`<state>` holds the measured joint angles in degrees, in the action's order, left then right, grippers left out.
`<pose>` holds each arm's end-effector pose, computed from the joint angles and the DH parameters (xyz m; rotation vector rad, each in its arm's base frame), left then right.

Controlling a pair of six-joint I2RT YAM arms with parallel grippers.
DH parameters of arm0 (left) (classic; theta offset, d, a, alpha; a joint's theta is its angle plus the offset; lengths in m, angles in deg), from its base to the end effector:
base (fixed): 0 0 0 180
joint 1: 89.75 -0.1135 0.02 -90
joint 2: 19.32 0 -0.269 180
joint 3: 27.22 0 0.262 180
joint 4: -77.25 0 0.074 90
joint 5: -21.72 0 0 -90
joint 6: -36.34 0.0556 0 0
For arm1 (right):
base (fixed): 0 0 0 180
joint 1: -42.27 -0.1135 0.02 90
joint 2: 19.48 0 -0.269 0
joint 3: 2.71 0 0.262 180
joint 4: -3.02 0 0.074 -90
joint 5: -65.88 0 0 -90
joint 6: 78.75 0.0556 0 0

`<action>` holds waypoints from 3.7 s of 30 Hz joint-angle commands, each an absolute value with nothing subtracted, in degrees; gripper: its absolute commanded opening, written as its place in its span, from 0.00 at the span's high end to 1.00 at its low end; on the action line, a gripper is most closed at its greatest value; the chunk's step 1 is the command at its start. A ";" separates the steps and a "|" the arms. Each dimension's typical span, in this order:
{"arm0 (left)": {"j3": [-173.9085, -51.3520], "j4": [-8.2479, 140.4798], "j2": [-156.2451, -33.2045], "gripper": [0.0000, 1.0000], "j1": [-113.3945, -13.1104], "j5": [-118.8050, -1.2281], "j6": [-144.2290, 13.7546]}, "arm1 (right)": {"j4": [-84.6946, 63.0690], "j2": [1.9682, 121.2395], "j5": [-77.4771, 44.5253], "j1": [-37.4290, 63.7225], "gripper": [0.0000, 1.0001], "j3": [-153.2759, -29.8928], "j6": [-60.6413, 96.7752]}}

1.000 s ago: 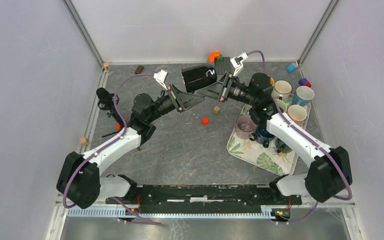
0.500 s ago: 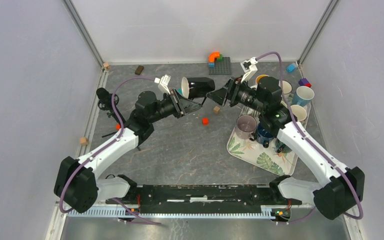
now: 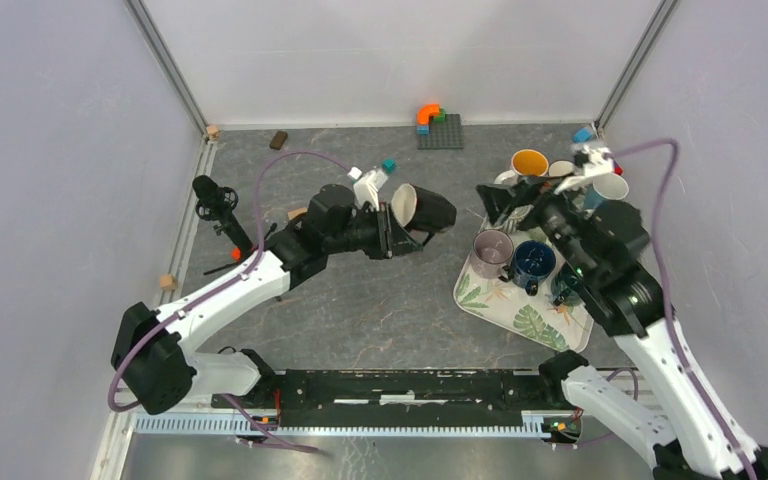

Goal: Turn the mug right side up
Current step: Place the cup on the tray, then reset both arms

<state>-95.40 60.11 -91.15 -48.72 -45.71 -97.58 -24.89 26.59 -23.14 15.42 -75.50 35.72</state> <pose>0.2234 -0.2227 0.3079 0.2406 2.1472 -1.3123 0.1753 0.0898 0.4223 -0.0477 1.6367 0.7071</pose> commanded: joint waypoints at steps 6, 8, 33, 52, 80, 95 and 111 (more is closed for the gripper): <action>-105.74 50.32 -97.41 0.98 -39.84 -48.73 -85.34 | -21.26 14.90 -37.60 15.63 0.02 -74.93 32.27; -107.29 48.70 -99.10 0.98 -38.09 -49.38 -84.12 | -20.43 12.77 -39.18 15.58 0.02 -74.04 32.30; -113.33 58.76 -116.76 0.98 -23.65 -65.90 -76.73 | -22.38 9.37 -40.68 15.59 0.02 -74.42 31.61; -108.20 69.84 -121.43 0.98 -20.00 -63.97 -66.01 | -20.86 10.49 -37.76 15.57 0.02 -72.73 32.31; -110.76 68.16 -124.44 0.61 -19.82 -67.74 -63.42 | -19.23 12.23 -36.15 15.56 0.02 -72.20 33.40; -108.41 64.71 -114.59 0.14 -19.84 -71.10 -68.64 | -19.82 11.82 -35.70 15.53 0.02 -72.38 32.93; -103.43 46.67 -90.56 0.00 -30.78 -78.52 -80.50 | -20.17 17.34 -29.94 15.57 0.02 -73.52 30.01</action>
<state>-105.21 52.35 -97.38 -25.39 -76.11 -75.28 -21.44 14.11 -34.31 15.44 -72.35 31.68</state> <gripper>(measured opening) 0.994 0.982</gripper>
